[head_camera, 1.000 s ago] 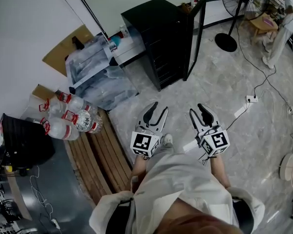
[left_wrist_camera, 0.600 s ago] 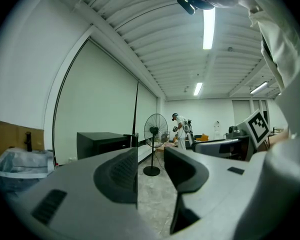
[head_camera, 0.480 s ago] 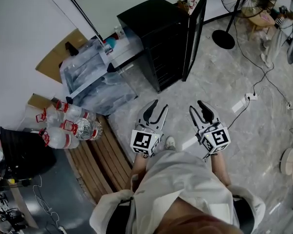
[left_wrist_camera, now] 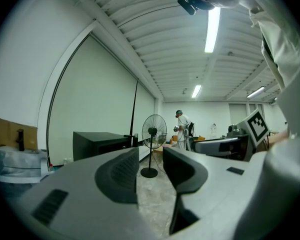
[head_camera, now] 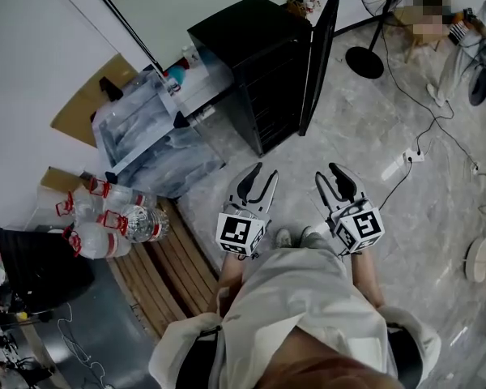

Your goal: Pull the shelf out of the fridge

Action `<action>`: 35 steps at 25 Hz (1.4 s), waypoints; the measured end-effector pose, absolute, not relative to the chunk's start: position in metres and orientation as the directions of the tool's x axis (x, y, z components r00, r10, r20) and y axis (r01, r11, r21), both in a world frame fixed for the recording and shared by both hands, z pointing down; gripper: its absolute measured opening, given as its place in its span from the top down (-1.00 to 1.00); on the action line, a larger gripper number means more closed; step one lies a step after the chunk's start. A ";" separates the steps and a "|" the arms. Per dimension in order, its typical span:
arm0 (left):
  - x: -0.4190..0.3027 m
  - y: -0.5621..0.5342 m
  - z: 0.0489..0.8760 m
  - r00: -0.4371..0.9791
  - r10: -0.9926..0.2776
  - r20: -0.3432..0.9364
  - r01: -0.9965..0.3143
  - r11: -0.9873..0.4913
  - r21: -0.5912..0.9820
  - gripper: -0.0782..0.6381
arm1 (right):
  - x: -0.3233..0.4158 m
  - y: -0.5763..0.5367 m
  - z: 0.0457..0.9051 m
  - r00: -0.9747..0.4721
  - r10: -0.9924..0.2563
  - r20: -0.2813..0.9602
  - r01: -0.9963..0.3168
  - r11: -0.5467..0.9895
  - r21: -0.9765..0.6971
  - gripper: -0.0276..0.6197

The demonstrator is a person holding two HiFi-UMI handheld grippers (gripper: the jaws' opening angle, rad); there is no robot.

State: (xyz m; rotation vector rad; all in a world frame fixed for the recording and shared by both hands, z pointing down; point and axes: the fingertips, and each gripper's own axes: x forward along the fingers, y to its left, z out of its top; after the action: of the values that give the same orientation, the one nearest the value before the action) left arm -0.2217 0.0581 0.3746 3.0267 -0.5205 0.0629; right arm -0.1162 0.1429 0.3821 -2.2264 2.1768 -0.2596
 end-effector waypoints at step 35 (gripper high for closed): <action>-0.070 -0.024 0.379 0.903 -0.421 0.083 -0.426 -0.902 0.070 0.38 | 0.043 0.052 0.392 -0.080 -0.991 0.111 -0.982 0.059 -0.182 0.43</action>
State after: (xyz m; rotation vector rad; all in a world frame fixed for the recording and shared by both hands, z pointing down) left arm -0.0700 -0.0235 0.3791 2.9803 -0.6646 0.1001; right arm 0.0426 0.0524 0.3916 -2.1011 2.2538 -0.3259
